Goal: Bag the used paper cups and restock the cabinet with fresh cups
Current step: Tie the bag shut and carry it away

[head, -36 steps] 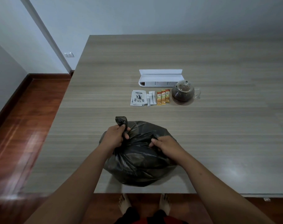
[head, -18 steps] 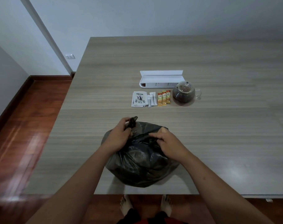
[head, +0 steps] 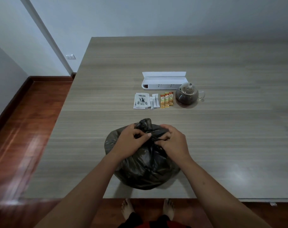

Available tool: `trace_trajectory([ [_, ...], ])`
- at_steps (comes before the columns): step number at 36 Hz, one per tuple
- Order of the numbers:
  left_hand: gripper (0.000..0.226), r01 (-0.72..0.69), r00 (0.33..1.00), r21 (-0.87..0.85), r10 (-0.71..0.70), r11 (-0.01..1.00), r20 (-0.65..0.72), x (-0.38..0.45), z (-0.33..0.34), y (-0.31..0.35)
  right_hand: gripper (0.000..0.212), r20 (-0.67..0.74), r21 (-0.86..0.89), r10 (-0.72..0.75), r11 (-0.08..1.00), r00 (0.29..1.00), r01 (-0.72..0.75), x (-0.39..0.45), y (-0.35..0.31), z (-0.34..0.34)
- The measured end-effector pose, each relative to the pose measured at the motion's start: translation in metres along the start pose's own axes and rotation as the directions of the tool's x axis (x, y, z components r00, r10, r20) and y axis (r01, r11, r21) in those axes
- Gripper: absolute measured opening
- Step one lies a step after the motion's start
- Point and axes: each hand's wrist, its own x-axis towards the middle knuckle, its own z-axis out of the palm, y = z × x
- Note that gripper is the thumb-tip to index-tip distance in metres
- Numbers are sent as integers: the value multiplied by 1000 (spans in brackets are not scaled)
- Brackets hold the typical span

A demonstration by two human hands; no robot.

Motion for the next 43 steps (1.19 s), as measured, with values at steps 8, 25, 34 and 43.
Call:
trace_trajectory([
  [8,23,-64,997,94,61,994,38,5,7,-3,56,115,97,23,995,993,-34,3,6,1],
  [25,35,-236,941,-22,235,971,242,5,6,-3,5,186,483,196,835,963,-263,16,3,-1],
  [34,34,-31,996,-207,48,978,80,5,5,7,24,257,726,86,640,963,-251,0,3,-3],
  [43,35,29,999,-244,-21,969,36,7,10,7,12,45,421,24,906,999,-41,-1,-11,-5],
])
